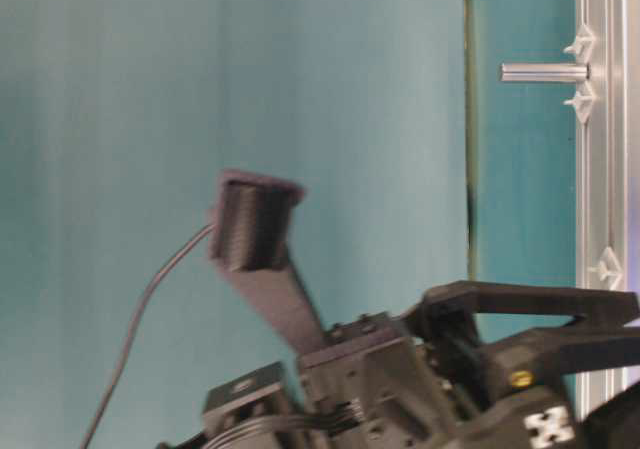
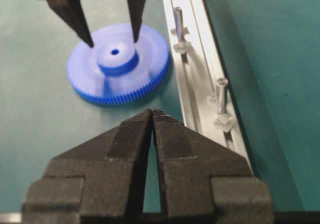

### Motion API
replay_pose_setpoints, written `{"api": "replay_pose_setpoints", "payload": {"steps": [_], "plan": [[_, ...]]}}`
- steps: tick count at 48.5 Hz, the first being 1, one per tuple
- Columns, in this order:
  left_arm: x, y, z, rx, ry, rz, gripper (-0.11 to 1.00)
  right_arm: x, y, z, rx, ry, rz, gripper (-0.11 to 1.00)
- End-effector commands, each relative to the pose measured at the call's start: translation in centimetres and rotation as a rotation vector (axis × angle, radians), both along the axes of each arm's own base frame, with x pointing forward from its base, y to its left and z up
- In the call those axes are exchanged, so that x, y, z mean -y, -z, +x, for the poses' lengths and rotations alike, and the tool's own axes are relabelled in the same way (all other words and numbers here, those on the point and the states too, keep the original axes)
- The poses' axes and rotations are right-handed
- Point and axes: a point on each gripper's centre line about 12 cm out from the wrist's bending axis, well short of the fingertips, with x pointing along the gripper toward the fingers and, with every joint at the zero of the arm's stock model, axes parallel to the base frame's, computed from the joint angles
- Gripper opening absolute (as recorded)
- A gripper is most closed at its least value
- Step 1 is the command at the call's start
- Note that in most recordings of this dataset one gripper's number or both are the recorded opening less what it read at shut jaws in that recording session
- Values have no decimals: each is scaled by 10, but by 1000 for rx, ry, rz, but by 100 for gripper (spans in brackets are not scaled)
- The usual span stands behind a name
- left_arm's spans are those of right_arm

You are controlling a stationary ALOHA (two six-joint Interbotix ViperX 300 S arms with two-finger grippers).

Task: Insert the large gear onto the shaft.
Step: 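Move the left gripper over the blue gear's hub, fingers open, then lower the left gripper and close its fingers on the gear hub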

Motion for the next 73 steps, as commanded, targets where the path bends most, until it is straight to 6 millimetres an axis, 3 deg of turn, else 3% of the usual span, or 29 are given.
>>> {"api": "replay_pose_setpoints", "payload": {"steps": [1,44,73], "plan": [[3,-8,5,18,6,-2,92,0,-5,2,17,3,7,14],[3,19,8,-44,4,6,92,0,-4,1,40,7,10,14],[2,34,-5,-123,2,15,92,0,-4,1,48,7,14,14]]}}
